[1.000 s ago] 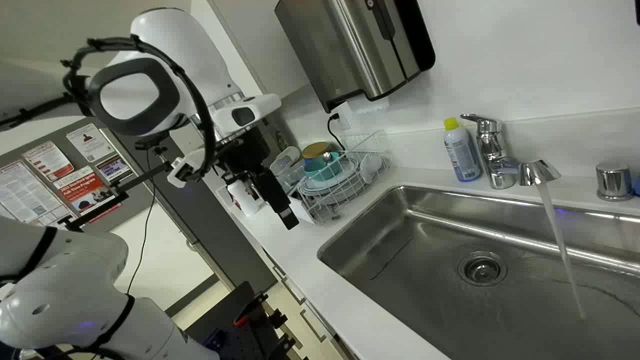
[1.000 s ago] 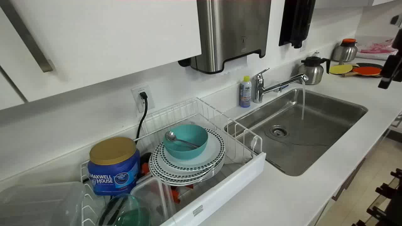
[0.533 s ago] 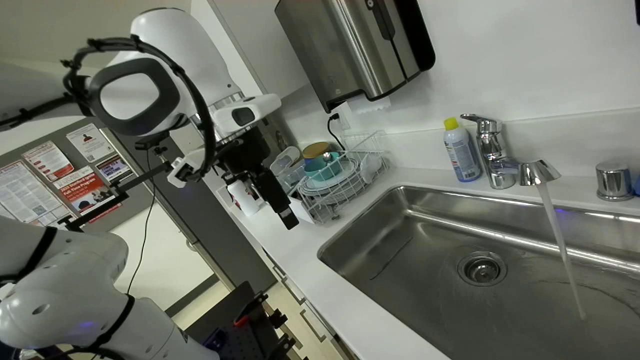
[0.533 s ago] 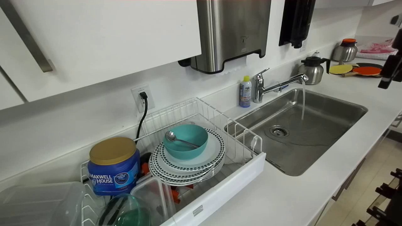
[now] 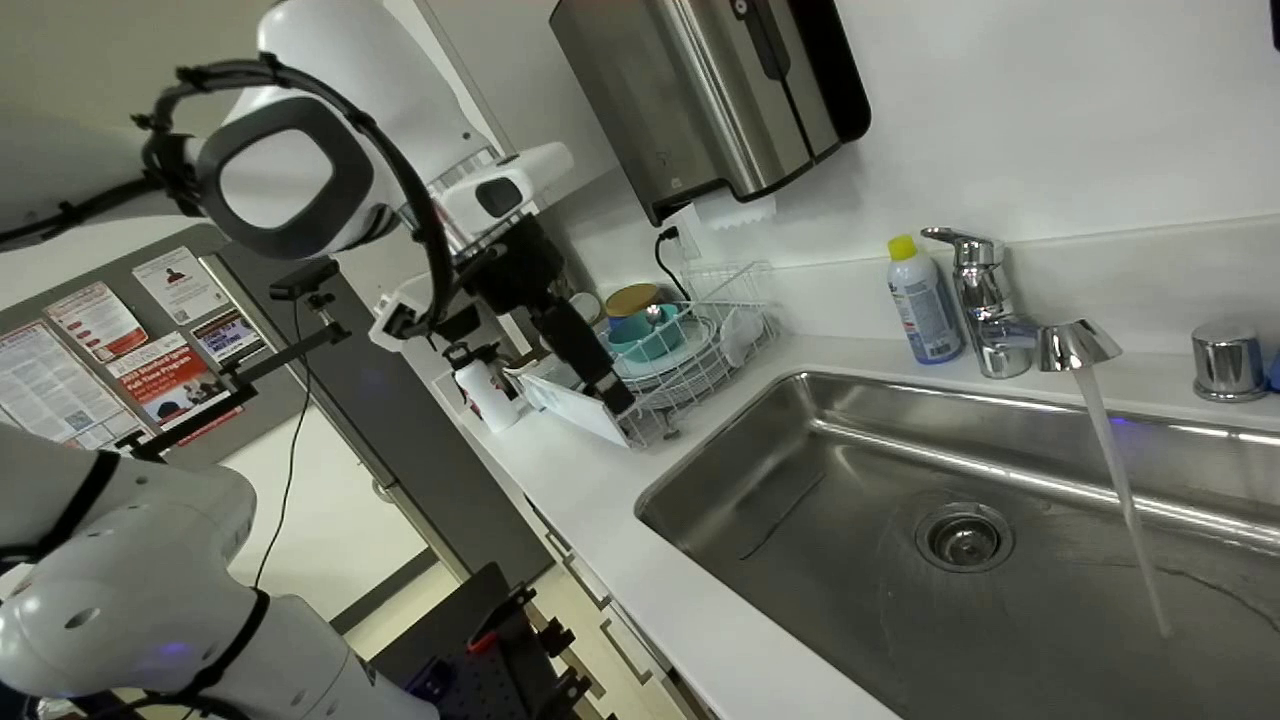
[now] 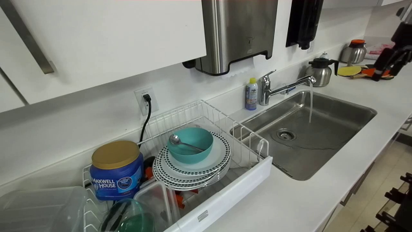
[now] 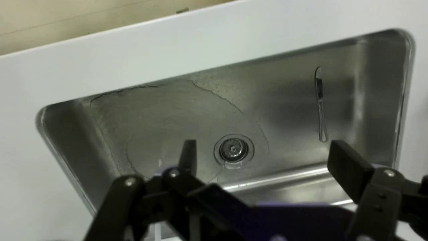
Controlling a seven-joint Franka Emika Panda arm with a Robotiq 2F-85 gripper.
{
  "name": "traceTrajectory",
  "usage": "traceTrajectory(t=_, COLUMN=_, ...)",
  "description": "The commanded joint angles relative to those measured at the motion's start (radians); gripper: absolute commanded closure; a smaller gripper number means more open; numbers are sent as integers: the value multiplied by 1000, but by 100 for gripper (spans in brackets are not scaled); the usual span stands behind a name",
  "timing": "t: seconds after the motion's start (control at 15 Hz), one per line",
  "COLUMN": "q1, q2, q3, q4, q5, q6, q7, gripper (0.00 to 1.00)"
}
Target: Close the tap faucet
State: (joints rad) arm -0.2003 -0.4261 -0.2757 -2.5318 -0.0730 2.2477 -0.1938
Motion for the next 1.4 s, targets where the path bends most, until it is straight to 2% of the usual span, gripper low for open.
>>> traceTrajectory(t=0.0, q1=8, q2=156, q3=10, q4=129, q5=85, q6=97, q7=98, gripper=0)
traceTrajectory(t=0.53, q1=-3, q2=478, q3=61, q4=397, q5=154, q6=327, q7=526, gripper=0)
traceTrajectory(t=0.87, q1=22, q2=583, q3=50, q4=450, q5=159, q6=506, q7=771, gripper=0)
traceTrajectory(t=0.93, q1=28, q2=582, q3=44, q4=444, q5=144, q6=523, q7=775, gripper=0)
traceTrajectory(t=1.0, q1=22, q2=568, q3=45, q4=427, q5=149, q6=491, q7=722, gripper=0)
traceTrajectory(t=1.27, q1=27, q2=582, q3=43, q4=435, q5=149, q6=513, q7=743, gripper=0)
traceTrajectory(t=1.33, q1=40, q2=599, q3=23, q4=442, q5=101, q6=550, q7=798, gripper=0)
